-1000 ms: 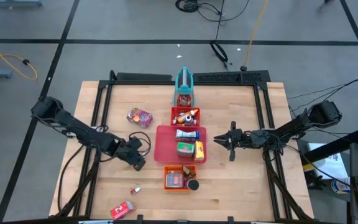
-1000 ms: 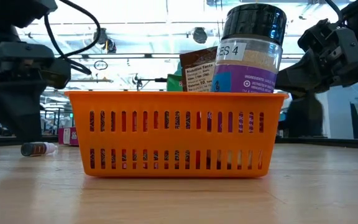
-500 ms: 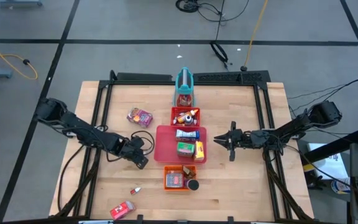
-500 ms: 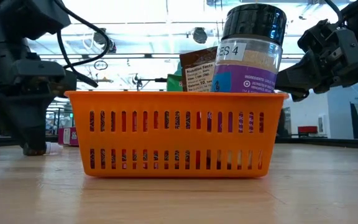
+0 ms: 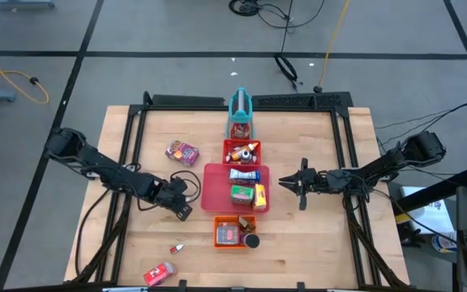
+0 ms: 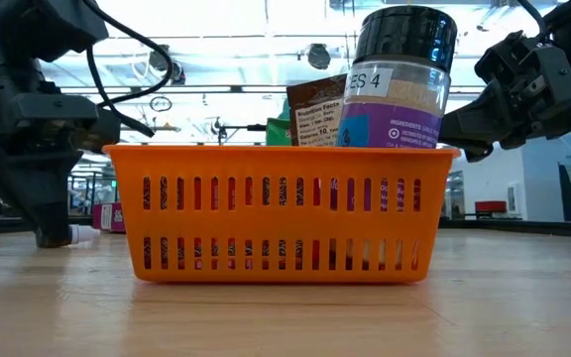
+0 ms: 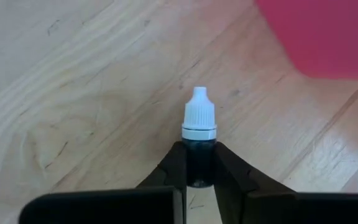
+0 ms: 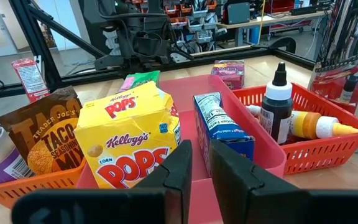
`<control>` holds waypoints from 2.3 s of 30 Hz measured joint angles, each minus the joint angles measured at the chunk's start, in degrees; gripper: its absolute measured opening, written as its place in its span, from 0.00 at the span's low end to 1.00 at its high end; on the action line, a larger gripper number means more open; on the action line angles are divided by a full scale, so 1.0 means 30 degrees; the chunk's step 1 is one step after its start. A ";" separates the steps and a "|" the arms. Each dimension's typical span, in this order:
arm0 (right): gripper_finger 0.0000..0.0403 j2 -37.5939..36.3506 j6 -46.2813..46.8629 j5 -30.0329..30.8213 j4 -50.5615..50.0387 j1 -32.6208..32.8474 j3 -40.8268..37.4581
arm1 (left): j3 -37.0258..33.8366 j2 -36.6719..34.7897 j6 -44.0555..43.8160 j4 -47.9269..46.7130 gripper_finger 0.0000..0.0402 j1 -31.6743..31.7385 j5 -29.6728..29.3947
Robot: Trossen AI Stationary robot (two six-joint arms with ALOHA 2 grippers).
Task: Pick & Place Kitchen Items
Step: Put the small brown food coloring bottle into the red bin
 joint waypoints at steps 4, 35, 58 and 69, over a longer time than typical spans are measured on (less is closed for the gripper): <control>0.12 0.0000 0.0000 0.0000 0.0007 0.0000 0.0000 | -0.0088 -0.0693 0.0194 -0.0173 0.07 -0.0351 -0.0870; 0.12 0.0007 0.0497 0.0434 0.0015 -0.0036 0.0001 | -0.0007 -0.5981 0.8559 0.4305 0.08 0.4385 -0.3417; 0.12 0.0007 0.0495 0.0525 0.0036 -0.0036 0.0005 | 0.0001 0.0073 1.5344 1.5458 0.09 1.1069 0.1360; 0.12 0.0004 0.0492 0.0532 0.0028 -0.0036 0.0000 | 0.1428 0.3578 1.6298 1.8250 0.09 1.1709 0.2878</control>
